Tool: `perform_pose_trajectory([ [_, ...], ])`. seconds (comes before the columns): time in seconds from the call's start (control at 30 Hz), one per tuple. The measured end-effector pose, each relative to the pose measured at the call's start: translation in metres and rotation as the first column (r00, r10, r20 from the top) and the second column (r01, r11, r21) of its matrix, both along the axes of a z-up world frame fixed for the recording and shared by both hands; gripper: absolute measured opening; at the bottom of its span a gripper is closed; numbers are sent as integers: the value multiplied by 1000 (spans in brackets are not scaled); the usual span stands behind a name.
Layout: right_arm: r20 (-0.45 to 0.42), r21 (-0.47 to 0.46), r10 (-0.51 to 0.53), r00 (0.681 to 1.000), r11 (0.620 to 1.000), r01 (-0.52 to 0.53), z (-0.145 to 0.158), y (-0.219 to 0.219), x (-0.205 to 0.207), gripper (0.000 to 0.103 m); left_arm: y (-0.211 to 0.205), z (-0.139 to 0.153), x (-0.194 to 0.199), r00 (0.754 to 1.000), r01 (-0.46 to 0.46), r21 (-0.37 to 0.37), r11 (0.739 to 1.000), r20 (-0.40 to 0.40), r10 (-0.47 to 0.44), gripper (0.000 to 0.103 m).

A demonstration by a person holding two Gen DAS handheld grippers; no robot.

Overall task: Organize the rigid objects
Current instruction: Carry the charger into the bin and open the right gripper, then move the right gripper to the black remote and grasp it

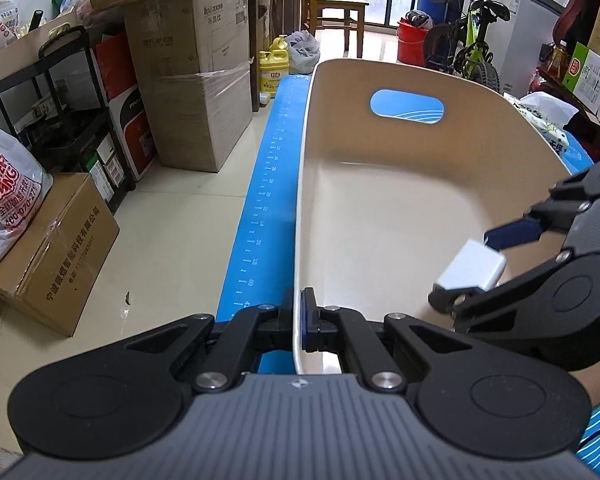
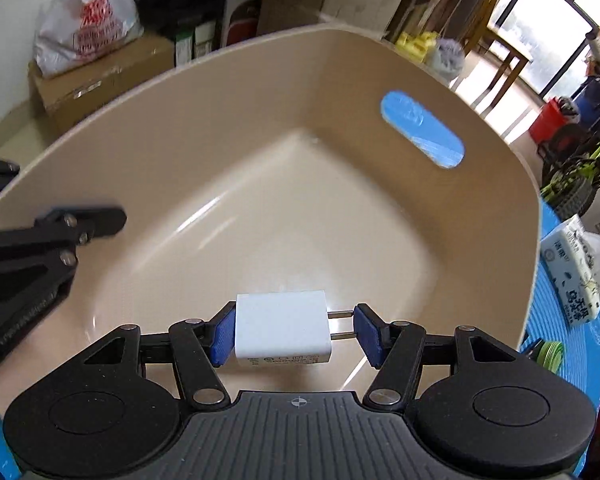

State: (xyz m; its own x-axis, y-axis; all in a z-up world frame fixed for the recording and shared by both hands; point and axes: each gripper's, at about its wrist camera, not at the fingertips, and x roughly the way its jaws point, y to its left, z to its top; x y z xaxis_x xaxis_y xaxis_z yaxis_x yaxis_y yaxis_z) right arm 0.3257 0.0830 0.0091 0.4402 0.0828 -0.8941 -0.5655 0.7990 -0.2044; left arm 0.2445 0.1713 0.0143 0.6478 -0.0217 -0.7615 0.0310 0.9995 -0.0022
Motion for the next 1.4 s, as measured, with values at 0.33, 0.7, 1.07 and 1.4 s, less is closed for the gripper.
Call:
perform_pose_trajectory([
  [0.33,102,34,-5,995,999,1,16,-13,-16,77,3,0,1,1000,-10,-13,1000,-7,10,3],
  [0.7,341,274,-241,909,950,149,94,-117,-60,81,2,-1,1,1000,-11,-11,1000,-7,11,3],
  [1.07,266,307,-515,815,847,434,57,-226,-55,81,3,-2,0,1000,-12,-12,1000,-7,12,4],
  [1.4,84,358,-656,750,722,592,-8,-264,-48,81,3,-1,1,1000,-11,-12,1000,-7,11,4],
])
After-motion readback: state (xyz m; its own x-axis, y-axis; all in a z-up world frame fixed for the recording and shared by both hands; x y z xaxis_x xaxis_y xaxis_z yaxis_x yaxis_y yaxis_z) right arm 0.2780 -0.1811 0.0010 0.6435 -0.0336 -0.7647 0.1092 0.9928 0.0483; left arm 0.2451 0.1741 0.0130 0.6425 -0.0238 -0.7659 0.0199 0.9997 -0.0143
